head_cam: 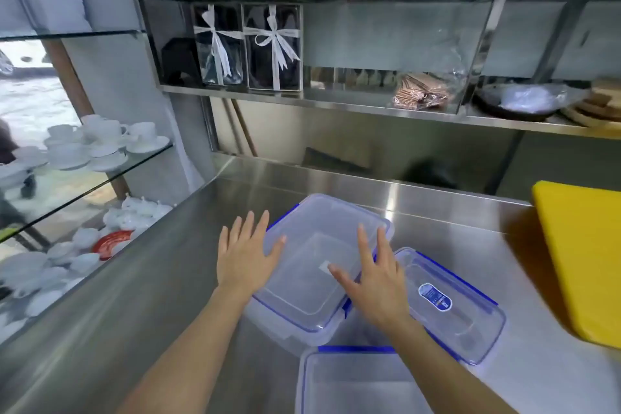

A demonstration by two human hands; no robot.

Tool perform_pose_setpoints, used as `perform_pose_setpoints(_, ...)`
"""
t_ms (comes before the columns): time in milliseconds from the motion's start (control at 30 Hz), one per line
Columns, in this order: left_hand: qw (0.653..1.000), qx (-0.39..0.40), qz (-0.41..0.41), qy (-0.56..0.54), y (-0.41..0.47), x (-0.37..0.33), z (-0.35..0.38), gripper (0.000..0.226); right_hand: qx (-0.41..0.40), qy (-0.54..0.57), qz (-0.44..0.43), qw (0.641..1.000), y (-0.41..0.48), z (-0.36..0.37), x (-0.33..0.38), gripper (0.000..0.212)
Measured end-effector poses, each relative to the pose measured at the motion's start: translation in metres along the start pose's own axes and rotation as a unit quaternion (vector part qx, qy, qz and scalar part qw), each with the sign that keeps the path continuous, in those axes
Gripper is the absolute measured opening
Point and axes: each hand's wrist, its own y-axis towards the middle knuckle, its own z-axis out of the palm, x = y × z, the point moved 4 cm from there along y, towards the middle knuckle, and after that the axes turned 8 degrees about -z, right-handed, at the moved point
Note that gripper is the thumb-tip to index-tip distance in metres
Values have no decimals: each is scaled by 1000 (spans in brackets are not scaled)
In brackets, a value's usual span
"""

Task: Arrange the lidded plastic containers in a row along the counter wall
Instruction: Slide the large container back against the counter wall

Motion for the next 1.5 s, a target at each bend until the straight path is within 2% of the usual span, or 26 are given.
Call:
perform_pose_setpoints(167,996,85,-24,28,-2,15,17,65,100,20,35,994,-10,30,-10,77)
perform_pose_setpoints(300,988,154,-21,16,-4,17,23,65,125,27,51,990,-10,35,-12,76)
perform_pose_setpoints(367,988,151,-28,4,-2,18,20,64,102,19,64,993,-10,33,-10,75)
perform_pose_setpoints(467,984,162,-70,-13,2,25,16,67,12,58,133,989,-14,28,-9,73)
perform_pose_setpoints(567,968,208,-124,-64,0,31,17,78,11,193,238,952,-19,39,-6,70)
perform_pose_setpoints(633,965,213,-132,-83,-2,32,16,79,10,257,265,929,-19,49,-3,69)
perform_pose_setpoints(767,962,212,-157,-66,-9,34,11,76,6,294,254,922,-9,55,-2,66)
perform_pose_setpoints(900,960,192,-202,-28,-27,36,12,73,76,296,208,929,14,48,-6,55)
perform_pose_setpoints(1000,956,186,-217,-63,-33,40,10,74,119,309,187,925,27,43,-8,56)
perform_pose_setpoints(1067,958,194,-190,-87,-35,43,9,85,131,306,184,925,28,41,-9,67)
perform_pose_setpoints(1167,970,217,-60,-92,-38,46,4,104,151,299,137,932,21,36,-3,93)
perform_pose_setpoints(1233,953,287,13,-100,-37,52,0,111,221,286,47,931,12,36,6,105)
perform_pose_setpoints(1300,931,352,58,-83,-37,58,-1,117,319,217,-17,922,2,41,9,123)
perform_pose_setpoints(1400,920,381,78,-43,-37,62,4,122,400,81,2,913,-3,49,-6,145)
perform_pose_setpoints(1500,922,377,81,-38,-33,63,11,113,400,91,6,912,3,52,-9,144)
